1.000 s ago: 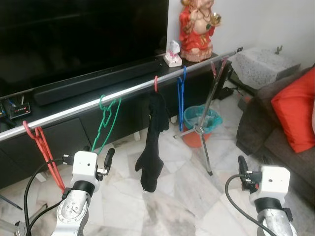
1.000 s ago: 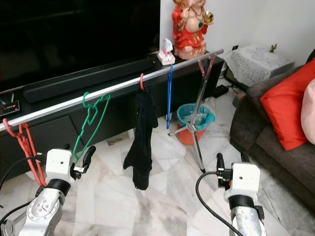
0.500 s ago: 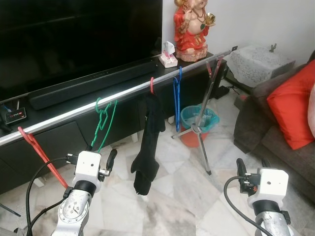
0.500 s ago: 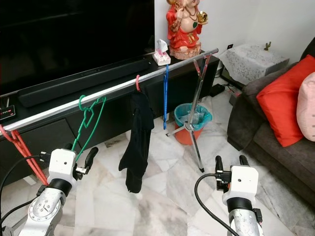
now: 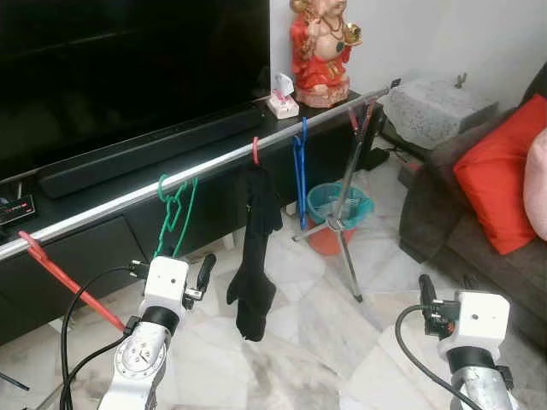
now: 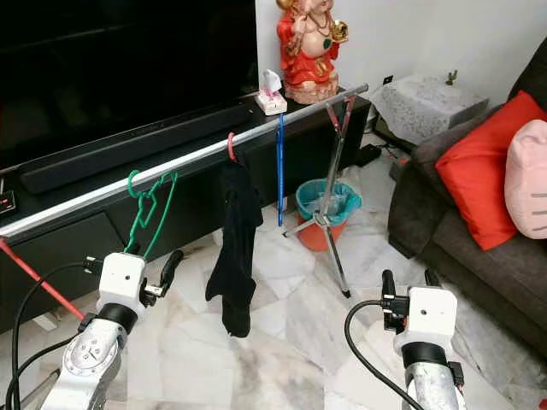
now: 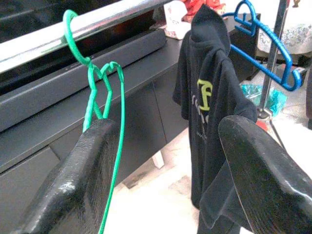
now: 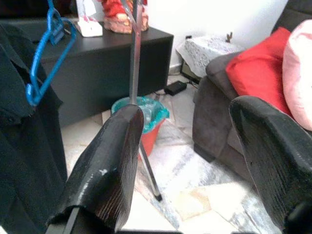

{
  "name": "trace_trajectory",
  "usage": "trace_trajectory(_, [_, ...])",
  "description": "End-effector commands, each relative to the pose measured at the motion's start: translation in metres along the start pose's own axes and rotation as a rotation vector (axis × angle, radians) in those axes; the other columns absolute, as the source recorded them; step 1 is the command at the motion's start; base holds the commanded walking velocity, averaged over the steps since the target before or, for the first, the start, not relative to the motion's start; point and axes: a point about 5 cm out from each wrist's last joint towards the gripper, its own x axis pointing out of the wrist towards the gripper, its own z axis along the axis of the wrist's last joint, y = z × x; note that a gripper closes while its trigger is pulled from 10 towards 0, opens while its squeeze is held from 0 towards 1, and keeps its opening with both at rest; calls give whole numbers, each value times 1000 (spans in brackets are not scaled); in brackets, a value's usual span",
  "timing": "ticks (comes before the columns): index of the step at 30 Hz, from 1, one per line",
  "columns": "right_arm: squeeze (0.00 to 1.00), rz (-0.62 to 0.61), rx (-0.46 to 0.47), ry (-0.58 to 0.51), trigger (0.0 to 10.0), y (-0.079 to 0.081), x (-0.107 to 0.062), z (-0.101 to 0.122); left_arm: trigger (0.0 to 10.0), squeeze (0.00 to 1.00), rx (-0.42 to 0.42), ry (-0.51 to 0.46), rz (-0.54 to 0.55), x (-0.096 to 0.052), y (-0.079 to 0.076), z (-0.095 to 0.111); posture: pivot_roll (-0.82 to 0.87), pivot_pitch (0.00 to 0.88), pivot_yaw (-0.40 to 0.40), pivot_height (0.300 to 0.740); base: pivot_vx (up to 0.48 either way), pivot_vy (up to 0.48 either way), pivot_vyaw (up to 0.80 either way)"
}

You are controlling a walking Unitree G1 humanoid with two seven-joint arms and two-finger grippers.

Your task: Hang hanger

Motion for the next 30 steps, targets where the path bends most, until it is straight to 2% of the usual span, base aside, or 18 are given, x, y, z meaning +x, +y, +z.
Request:
trace_trajectory(1, [0, 6, 7, -7, 10000, 0, 1, 3, 10000, 0, 12, 1, 2, -2, 0, -2, -45, 0, 21, 740, 0, -270, -644])
trace_trajectory(6, [0, 8, 7, -7, 10000, 1, 1, 3, 10000, 0, 24, -1, -15, -2, -2, -2, -48, 0, 25, 740, 0, -54, -647])
trace_trajectory(11, [0, 7, 5, -7, 10000, 0, 1, 2, 10000, 0, 26, -11, -22, 1, -3, -1, -56, 0, 27, 740, 0, -418, -645])
trace_trajectory(21, [0, 13, -2, -9, 10000, -2, 2, 3, 10000, 0, 8, -23, -35, 2, -8, 0, -48, 0, 13, 740, 0, 0, -644])
trace_trajectory(30, [0, 15, 5, -10, 10000, 0, 6, 5, 10000, 0, 10, -27, -35, 4, -7, 0, -36, 0, 9, 740, 0, 0, -644])
